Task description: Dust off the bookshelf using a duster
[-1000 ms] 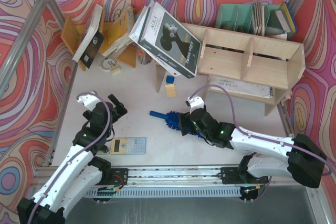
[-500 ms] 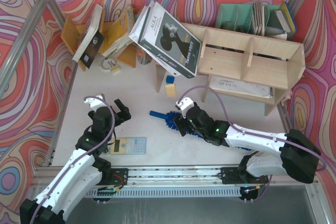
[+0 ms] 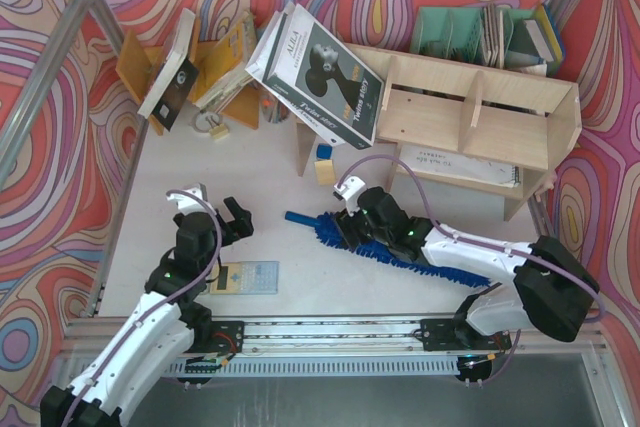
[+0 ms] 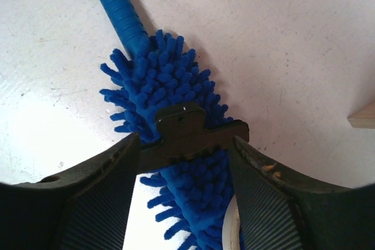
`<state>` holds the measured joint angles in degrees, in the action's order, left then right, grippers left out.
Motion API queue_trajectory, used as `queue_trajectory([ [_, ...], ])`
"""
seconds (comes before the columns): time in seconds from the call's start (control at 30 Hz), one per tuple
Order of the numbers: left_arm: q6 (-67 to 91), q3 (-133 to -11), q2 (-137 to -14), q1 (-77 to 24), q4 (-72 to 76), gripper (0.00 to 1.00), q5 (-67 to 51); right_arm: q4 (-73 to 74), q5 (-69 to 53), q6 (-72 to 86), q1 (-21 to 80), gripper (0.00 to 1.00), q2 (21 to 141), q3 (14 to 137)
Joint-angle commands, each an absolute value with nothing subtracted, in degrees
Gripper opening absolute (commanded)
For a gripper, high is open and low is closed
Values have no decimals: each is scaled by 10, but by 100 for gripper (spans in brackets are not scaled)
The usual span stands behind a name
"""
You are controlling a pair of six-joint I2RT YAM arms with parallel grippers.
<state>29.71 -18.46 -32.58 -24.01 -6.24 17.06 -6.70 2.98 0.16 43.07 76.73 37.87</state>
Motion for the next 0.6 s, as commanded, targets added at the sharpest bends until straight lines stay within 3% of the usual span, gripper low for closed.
queue_trajectory([
  [0.0, 280, -169, -319, -240, -35, 98, 159, -79, 2, -12, 427, 58, 777, 400],
  [0.57, 279, -171, -335, -241, -28, 98, 153, -74, 6, -19, 427, 54, 808, 411],
])
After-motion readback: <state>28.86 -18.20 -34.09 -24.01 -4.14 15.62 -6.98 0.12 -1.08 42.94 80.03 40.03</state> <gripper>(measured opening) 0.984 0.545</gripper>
